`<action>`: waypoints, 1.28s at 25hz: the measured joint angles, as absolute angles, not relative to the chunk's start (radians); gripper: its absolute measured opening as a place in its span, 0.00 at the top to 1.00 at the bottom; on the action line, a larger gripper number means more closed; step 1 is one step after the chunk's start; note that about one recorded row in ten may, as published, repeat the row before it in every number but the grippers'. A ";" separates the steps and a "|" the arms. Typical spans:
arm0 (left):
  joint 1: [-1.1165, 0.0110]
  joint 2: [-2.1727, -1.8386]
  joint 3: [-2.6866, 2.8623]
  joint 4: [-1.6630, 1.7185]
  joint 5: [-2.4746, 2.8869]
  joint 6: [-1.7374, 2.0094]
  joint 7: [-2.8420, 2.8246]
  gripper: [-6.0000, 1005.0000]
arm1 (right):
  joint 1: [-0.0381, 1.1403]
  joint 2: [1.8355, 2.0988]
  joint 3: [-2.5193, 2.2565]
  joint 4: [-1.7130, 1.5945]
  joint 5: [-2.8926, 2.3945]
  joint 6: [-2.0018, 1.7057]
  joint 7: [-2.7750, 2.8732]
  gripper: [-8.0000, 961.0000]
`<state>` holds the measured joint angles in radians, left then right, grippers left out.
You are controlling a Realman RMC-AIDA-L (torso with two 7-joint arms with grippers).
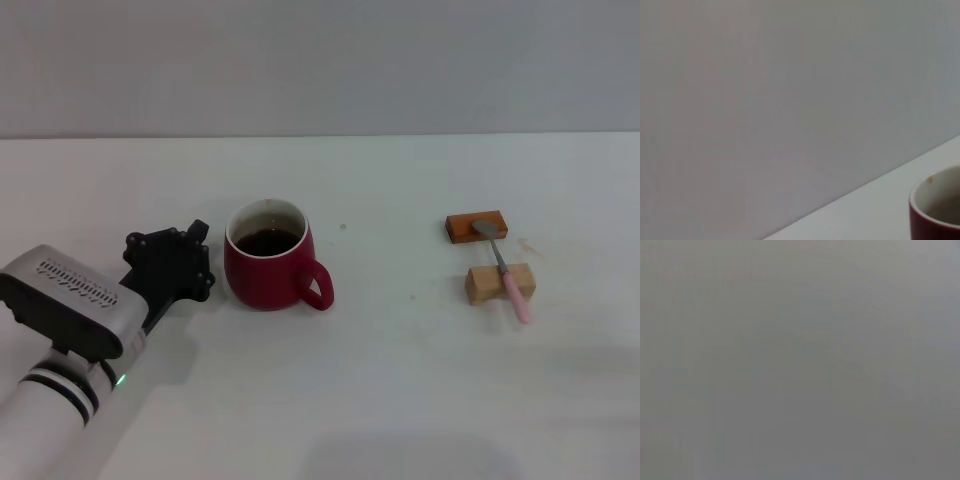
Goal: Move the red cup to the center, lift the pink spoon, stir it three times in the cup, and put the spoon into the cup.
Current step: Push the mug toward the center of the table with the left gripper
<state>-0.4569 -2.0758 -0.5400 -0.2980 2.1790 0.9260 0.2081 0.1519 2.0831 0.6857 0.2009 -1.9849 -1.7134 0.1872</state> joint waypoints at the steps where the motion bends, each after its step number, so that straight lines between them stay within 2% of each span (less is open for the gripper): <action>1: -0.459 -2.076 -0.540 -0.298 2.181 0.923 0.208 0.93 | 0.152 2.083 0.686 0.201 -1.985 -1.713 0.187 0.17; 27: -0.508 -2.079 -0.418 -0.388 2.183 0.883 0.209 0.91 | 0.146 2.083 0.686 0.200 -1.985 -1.713 0.187 0.17; 32: -0.467 -2.078 -0.477 -0.389 2.177 0.925 0.208 0.91 | 0.146 2.083 0.682 0.198 -1.985 -1.711 0.187 0.17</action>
